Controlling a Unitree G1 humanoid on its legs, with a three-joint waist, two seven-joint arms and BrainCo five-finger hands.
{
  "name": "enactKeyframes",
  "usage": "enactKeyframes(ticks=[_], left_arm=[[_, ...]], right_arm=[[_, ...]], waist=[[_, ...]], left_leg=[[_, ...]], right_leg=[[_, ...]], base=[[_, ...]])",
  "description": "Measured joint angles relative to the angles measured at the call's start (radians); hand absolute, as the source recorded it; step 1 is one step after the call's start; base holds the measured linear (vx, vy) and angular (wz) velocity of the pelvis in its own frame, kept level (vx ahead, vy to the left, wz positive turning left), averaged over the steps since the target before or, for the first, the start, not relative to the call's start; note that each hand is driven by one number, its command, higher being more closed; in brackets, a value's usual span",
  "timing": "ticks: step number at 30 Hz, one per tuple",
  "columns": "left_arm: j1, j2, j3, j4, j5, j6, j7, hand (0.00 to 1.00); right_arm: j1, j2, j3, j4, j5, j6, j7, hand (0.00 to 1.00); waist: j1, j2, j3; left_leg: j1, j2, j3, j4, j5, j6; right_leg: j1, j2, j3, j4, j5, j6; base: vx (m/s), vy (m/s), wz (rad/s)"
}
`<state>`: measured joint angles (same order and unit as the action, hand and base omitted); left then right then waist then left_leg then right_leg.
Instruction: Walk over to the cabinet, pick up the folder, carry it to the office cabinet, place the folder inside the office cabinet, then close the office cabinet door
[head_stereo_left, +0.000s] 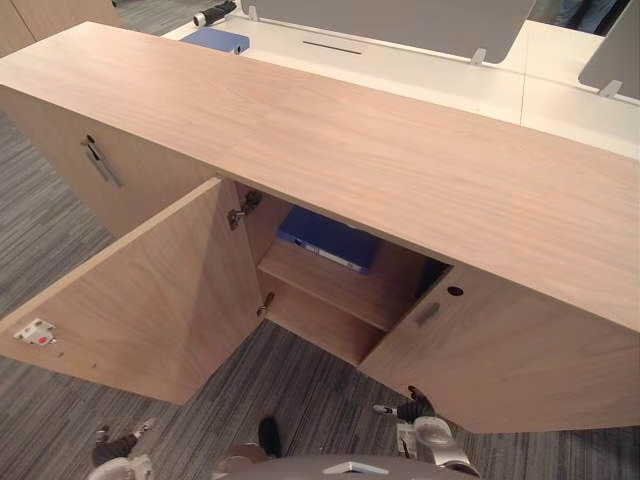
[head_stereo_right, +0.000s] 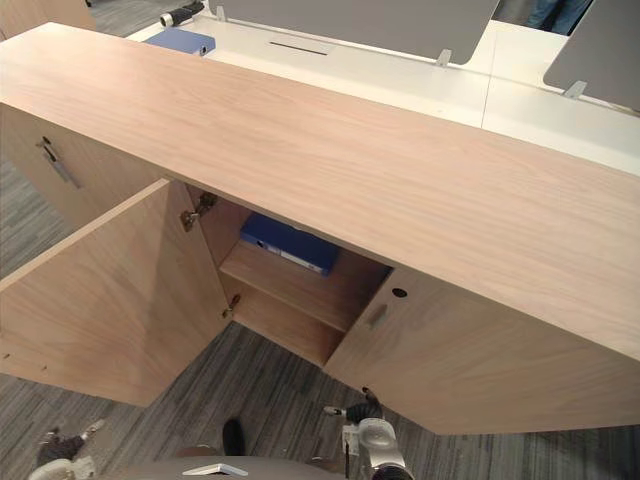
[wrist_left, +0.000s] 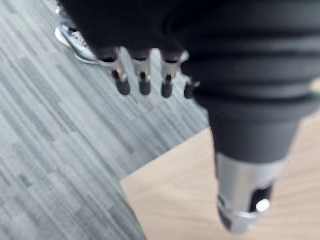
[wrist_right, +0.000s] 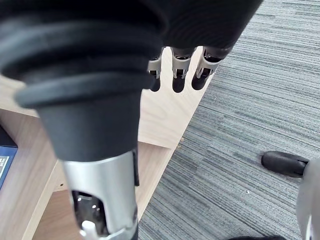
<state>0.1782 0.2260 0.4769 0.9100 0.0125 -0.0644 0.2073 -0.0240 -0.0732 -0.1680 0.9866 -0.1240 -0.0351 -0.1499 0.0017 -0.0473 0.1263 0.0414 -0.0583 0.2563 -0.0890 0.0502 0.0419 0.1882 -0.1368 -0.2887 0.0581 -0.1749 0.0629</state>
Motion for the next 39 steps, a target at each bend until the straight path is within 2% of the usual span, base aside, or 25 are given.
enactKeyframes(ticks=[5,9,15,21,28,33,36,37,39], left_arm=[[-0.009,0.063,0.029,-0.072,0.002,-0.004,-0.004,0.0],[-0.027,0.152,0.04,-0.086,0.001,-0.013,-0.004,0.0],[-0.052,0.238,0.044,-0.116,0.001,-0.026,-0.011,0.0],[-0.068,0.243,0.018,-0.145,0.0,-0.027,-0.031,0.0],[-0.065,0.264,-0.071,-0.146,0.001,-0.023,-0.042,0.0],[-0.067,0.26,-0.15,-0.146,0.002,-0.023,-0.069,0.0],[-0.069,0.239,-0.174,-0.147,0.002,-0.024,-0.083,0.0],[-0.07,0.218,-0.182,-0.148,0.002,-0.023,-0.085,0.0],[-0.062,0.188,-0.208,-0.148,0.003,-0.023,-0.091,0.0]], right_arm=[[0.001,-0.023,0.011,0.004,0.0,-0.001,0.015,0.0],[0.002,-0.033,0.047,0.004,0.0,-0.001,0.017,0.0],[0.004,-0.04,0.048,0.003,0.0,-0.001,0.017,0.0],[0.005,-0.045,0.071,0.003,0.0,-0.003,0.018,0.0],[0.016,-0.056,0.076,0.003,0.0,-0.003,0.019,0.0],[0.018,-0.059,0.07,0.004,-0.001,-0.001,0.027,0.0],[0.018,-0.059,0.067,0.004,-0.001,0.0,0.039,0.0],[0.02,-0.061,0.066,0.004,-0.001,0.0,0.039,0.0],[0.033,-0.068,0.065,0.004,-0.001,0.004,0.039,0.0]], waist=[[0.005,0.0,0.0],[0.006,0.001,0.001],[0.013,0.004,0.0],[0.022,0.008,0.0],[0.034,0.018,-0.001],[0.031,0.041,-0.004],[0.027,0.046,-0.006],[0.019,0.046,-0.005],[0.008,0.064,-0.01]], left_leg=[[0.017,-0.001,-0.005,0.0,-0.023,-0.009],[0.021,0.004,-0.007,0.0,-0.034,-0.012],[0.041,0.02,-0.004,0.001,-0.043,-0.007],[0.046,0.037,0.0,0.007,-0.042,-0.006],[0.041,0.046,-0.001,0.007,-0.022,-0.015],[0.007,0.046,-0.007,0.001,0.008,-0.015],[-0.004,0.037,-0.002,0.0,0.012,-0.02],[-0.01,0.025,0.002,0.0,0.017,-0.026],[-0.01,0.027,-0.011,0.0,0.022,-0.034]], right_leg=[[0.02,0.002,0.005,-0.005,0.008,-0.019],[0.021,0.007,0.009,-0.002,0.018,-0.034],[0.019,0.02,0.034,0.026,0.042,-0.041],[0.012,0.034,0.061,0.032,0.067,-0.04],[0.003,0.04,0.086,0.032,0.075,-0.038],[-0.031,0.039,0.09,0.028,0.073,-0.035],[-0.046,0.029,0.099,0.025,0.052,-0.007],[-0.053,0.014,0.112,0.025,0.018,0.012],[-0.056,0.013,0.114,0.031,0.015,0.014]], base=[[0.01,-0.01,0.01],[0.03,-0.038,0.0],[0.05,-0.042,-0.02],[0.06,-0.07,-0.06],[-0.03,-0.093,-0.03],[-0.14,-0.052,-0.06],[-0.2,-0.016,-0.11],[-0.21,0.002,-0.05],[-0.21,0.027,0.0]])
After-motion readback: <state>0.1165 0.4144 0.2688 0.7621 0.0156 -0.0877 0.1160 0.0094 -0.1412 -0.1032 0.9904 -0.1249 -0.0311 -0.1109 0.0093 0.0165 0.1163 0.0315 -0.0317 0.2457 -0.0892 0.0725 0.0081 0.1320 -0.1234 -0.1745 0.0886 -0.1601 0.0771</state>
